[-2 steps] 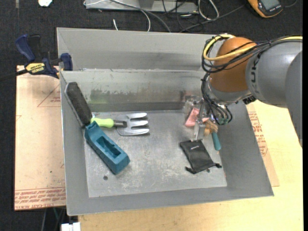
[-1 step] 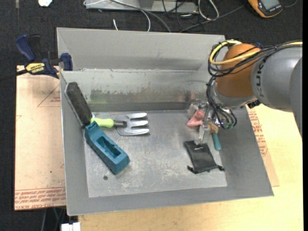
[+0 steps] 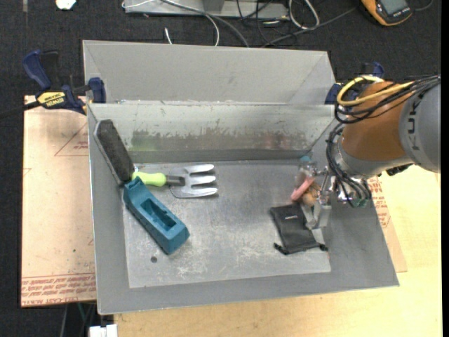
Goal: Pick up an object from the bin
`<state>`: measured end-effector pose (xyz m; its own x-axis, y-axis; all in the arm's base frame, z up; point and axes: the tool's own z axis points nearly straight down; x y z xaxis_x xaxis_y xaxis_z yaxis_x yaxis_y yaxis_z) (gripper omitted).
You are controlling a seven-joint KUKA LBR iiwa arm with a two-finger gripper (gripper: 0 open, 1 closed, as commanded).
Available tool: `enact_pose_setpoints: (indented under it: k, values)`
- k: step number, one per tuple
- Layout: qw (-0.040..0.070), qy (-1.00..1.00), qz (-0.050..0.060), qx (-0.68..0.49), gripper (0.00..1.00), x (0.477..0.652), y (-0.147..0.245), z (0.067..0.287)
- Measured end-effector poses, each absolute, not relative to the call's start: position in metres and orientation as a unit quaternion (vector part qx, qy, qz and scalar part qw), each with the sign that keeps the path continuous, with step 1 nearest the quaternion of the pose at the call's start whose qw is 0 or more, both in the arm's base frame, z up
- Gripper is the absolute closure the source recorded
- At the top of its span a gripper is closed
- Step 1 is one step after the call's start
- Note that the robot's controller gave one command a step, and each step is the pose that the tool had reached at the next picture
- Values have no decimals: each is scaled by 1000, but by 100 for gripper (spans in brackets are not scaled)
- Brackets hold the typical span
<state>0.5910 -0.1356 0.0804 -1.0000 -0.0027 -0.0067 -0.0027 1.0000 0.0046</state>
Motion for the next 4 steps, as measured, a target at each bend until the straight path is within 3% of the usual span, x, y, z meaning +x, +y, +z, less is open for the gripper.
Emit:
enact_pose_setpoints:
  k: [1, 2, 3, 4]
  values:
    - [12, 1000, 4, 8, 100, 597, -132, 75]
    - [11, 1000, 3, 11, 100, 604, -126, 71]
    - [9, 1000, 4, 1, 100, 598, -136, 140]
    - [10, 1000, 4, -18, 100, 613, -120, 216]
